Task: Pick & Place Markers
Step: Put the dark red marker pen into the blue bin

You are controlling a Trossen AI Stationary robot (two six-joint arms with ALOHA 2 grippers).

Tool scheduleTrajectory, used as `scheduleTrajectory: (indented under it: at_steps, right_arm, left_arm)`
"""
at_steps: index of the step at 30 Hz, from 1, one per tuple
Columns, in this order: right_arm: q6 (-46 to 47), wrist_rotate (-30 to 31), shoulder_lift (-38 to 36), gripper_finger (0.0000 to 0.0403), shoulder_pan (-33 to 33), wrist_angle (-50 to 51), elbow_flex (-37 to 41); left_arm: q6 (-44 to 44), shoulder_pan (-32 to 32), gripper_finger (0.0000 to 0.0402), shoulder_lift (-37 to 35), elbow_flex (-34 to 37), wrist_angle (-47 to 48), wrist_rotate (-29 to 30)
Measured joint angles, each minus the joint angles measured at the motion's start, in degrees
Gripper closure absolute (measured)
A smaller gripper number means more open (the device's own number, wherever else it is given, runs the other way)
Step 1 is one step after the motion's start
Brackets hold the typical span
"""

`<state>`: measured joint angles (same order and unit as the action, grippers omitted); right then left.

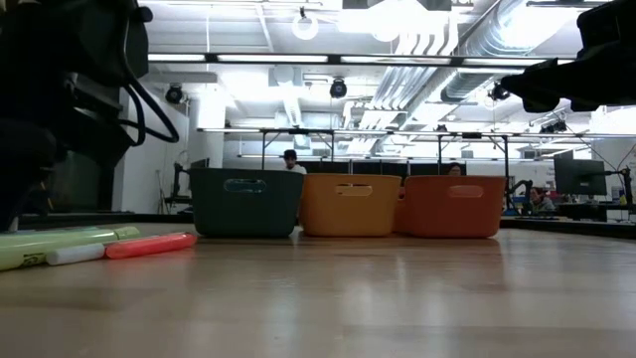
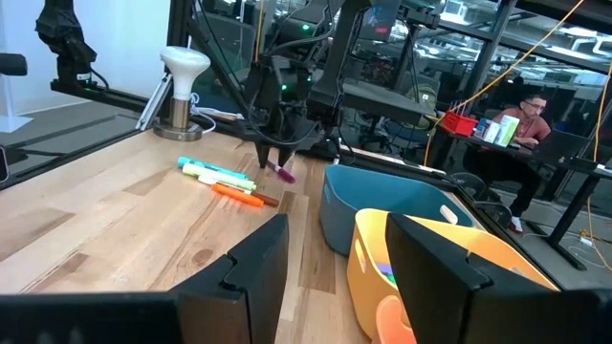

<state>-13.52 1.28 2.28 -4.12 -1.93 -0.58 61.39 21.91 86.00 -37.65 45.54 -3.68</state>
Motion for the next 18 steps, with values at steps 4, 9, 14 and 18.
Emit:
scheduleTrajectory:
  at_steps: [4,9,14,18]
  right_arm:
    - [0.0,0.0,-0.02,0.0236,-0.01,0.0,0.01]
    - [0.02,0.0,-0.02,0.0236,0.0,0.0,0.02]
    - [0.0,0.02,-0.02,0.0236,-0.01,0.0,0.01]
    - [0.01,0.02,-0.01,0.0236,0.0,0.0,0.01]
  left_arm:
    - [-0.04,0.02,0.0246,0.11,0.0,-0.63,0.04]
    - [0.37,0.02,0.0294,0.22,0.0,-1.19,0.01]
    - [0.39,0.02,0.0319,0.22,0.04,-1.63,-0.22]
    - [0.67,0.02,0.0337,0.22,0.07,-2.0,-0.23]
